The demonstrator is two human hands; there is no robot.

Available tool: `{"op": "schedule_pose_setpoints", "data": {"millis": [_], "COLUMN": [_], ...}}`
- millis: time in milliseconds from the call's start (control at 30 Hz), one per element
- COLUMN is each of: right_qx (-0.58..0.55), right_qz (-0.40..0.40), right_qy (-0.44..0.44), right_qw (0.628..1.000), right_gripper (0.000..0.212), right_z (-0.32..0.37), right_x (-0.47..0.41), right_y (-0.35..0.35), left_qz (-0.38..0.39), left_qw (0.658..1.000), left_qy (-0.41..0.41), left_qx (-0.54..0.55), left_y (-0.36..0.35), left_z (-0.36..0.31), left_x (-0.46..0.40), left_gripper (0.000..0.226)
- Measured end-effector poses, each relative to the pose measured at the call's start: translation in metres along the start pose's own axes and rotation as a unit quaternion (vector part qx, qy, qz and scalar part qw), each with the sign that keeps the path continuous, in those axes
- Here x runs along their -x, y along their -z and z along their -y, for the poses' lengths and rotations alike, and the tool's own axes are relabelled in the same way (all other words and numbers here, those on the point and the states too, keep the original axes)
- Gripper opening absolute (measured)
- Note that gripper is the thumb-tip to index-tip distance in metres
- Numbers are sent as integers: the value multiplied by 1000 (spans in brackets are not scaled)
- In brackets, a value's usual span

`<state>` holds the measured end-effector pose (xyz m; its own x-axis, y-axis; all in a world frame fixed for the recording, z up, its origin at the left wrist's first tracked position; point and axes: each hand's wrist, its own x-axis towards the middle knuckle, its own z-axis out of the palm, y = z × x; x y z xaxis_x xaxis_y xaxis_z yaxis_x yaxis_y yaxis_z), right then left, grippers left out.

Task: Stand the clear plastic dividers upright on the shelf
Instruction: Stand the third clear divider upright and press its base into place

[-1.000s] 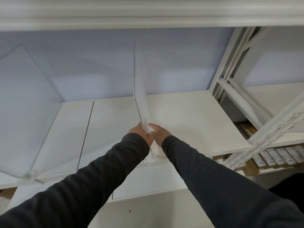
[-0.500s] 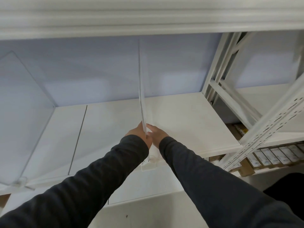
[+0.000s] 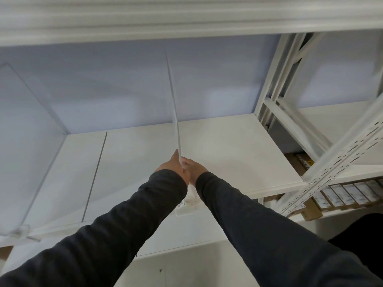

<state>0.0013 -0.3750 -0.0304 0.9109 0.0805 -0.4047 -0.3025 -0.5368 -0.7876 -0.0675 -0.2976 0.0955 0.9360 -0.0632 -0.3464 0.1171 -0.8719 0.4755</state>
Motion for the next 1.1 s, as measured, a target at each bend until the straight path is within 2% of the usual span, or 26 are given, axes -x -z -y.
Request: {"op": "schedule_pose_setpoints", "data": {"millis": [200,567,1100], "right_qx": [-7,18,37], "right_qz": [-7,1,-2], "right_qy": [-8,-21,-34], "right_qw": [1000,1000,999], "right_gripper": [44,43,37], "right_z": [3,7,16], "right_x": [8,6,22], "right_y": [9,6,11], "left_qz": [-11,-16,-9], "left_qw": [1000,1000,999], "left_qy": [-6,16,17], "left_qx": [-19,8,28], "left_y": [-9,-20,-32], "left_z": [0,6,11], "left_x": [2,4,-10], "left_gripper": [54,44,45]}}
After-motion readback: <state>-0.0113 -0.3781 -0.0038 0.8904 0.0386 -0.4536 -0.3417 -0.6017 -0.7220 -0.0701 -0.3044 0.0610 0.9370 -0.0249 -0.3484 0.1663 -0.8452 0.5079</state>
